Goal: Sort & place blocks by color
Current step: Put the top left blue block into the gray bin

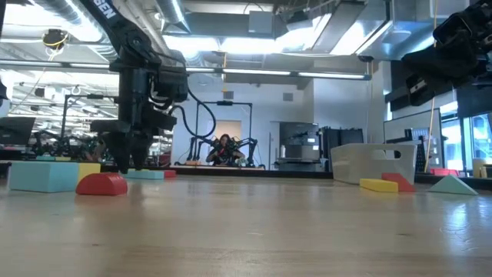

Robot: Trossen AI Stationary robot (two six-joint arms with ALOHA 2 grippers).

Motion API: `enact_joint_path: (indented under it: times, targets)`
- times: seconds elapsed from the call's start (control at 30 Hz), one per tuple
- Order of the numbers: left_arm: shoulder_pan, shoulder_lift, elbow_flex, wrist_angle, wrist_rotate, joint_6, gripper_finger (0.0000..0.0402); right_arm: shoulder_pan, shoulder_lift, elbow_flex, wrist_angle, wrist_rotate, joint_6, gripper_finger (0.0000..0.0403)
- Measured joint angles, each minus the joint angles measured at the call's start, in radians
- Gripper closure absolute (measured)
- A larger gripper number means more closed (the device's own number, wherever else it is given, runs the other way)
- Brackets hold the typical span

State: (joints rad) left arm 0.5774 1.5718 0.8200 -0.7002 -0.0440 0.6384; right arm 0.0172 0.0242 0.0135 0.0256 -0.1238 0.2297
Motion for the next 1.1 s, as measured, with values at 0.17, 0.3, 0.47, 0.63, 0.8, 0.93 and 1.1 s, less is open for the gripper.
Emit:
enact_joint_path:
  times: [0.17, 0.3, 0.47, 0.63, 0.8, 0.93, 1.1]
  targets:
    - [0.000, 0.001, 0.000, 0.012, -0.017, 0.000, 0.0146, 0.000, 0.000, 0.000, 0.000, 0.000, 0.000, 0.0382]
    - [0.001, -0.035, -0.005, 0.005, 0.020, 0.000, 0.0147, 0.000, 0.000, 0.000, 0.000, 0.000, -0.001, 0.0382]
    - [0.000, -0.047, -0.006, -0.052, 0.059, 0.026, 0.0150, 0.000, 0.000, 0.000, 0.000, 0.000, -0.001, 0.0382]
    - [-0.015, -0.059, -0.006, -0.057, 0.017, -0.006, 0.0150, 0.000, 0.000, 0.000, 0.000, 0.000, 0.000, 0.0382]
    - [0.000, -0.083, -0.005, -0.035, -0.026, 0.023, 0.0152, 0.000, 0.000, 0.000, 0.000, 0.000, 0.000, 0.0382]
    - [0.037, -0.070, -0.006, -0.006, -0.047, 0.057, 0.0153, 0.000, 0.000, 0.000, 0.000, 0.000, 0.001, 0.0382]
    - [0.069, -0.045, -0.008, 0.028, -0.033, 0.080, 0.0153, 0.000, 0.000, 0.000, 0.000, 0.000, 0.001, 0.0382]
